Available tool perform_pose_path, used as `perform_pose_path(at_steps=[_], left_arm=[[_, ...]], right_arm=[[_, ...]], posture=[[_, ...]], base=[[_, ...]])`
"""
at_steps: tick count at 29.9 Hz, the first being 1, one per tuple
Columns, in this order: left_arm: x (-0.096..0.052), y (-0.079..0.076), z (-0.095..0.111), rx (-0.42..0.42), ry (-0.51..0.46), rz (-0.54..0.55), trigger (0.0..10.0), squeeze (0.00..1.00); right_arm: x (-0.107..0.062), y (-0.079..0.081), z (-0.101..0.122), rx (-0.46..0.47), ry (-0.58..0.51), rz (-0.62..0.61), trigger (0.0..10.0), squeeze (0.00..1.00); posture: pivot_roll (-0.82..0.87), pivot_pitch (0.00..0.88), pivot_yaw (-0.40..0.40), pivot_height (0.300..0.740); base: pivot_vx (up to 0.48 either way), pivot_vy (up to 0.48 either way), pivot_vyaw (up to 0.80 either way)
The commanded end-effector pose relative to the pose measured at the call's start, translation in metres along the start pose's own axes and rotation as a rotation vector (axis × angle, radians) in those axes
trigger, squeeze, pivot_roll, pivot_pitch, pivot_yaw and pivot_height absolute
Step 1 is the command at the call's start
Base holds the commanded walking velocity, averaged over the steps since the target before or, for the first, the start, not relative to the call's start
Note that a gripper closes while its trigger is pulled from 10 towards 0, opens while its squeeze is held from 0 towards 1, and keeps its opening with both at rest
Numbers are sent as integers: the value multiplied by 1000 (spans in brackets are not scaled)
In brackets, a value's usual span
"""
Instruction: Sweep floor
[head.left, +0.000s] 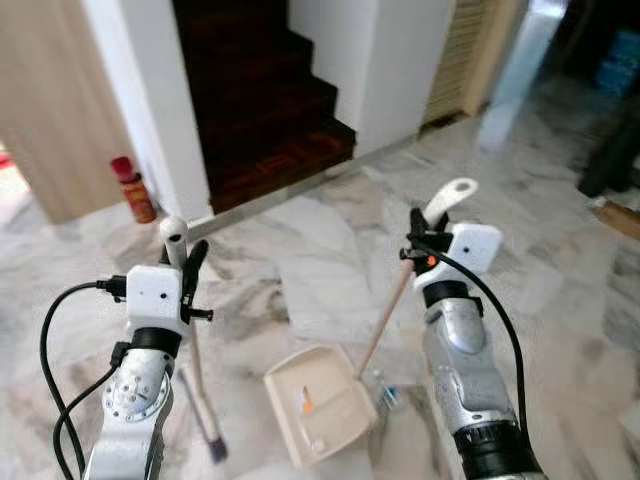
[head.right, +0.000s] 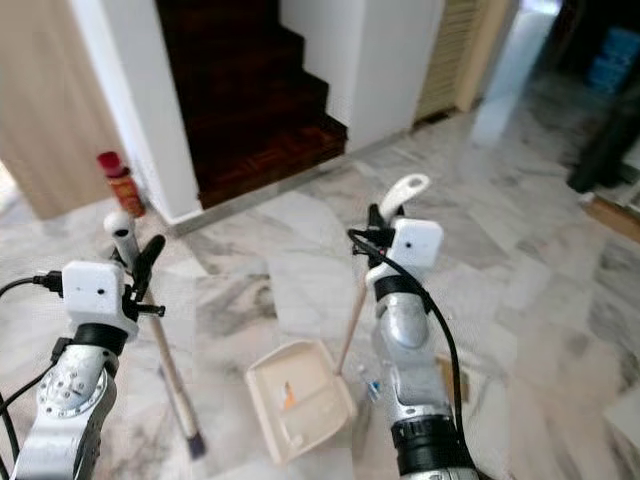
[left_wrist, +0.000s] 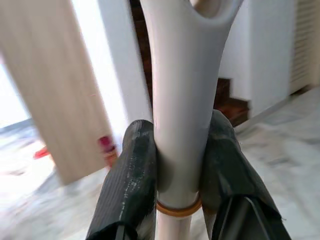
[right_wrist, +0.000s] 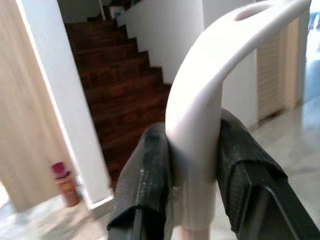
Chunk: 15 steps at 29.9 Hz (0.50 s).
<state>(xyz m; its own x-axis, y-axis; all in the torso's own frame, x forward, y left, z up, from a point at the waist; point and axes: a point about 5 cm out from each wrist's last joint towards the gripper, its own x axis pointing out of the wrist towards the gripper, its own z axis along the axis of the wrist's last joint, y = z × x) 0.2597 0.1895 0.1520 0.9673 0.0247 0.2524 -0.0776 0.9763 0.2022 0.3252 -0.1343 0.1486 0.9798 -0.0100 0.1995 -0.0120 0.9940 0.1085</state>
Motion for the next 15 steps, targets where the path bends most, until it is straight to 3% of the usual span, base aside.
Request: perform_pose_path(at_steps=[1,15], left_arm=[[1,-1,9,7,-41,3,10000,0],[-2,0,9,-5,-32,26,10000,0]], right_arm=[[5,-1,15,8,-59,0,10000,0],[4,1,15,11,-50,10,10000,0]], posture=[[5,19,-46,740],[6,29,-52,740]], base=[[0,0,800],[0,0,800]])
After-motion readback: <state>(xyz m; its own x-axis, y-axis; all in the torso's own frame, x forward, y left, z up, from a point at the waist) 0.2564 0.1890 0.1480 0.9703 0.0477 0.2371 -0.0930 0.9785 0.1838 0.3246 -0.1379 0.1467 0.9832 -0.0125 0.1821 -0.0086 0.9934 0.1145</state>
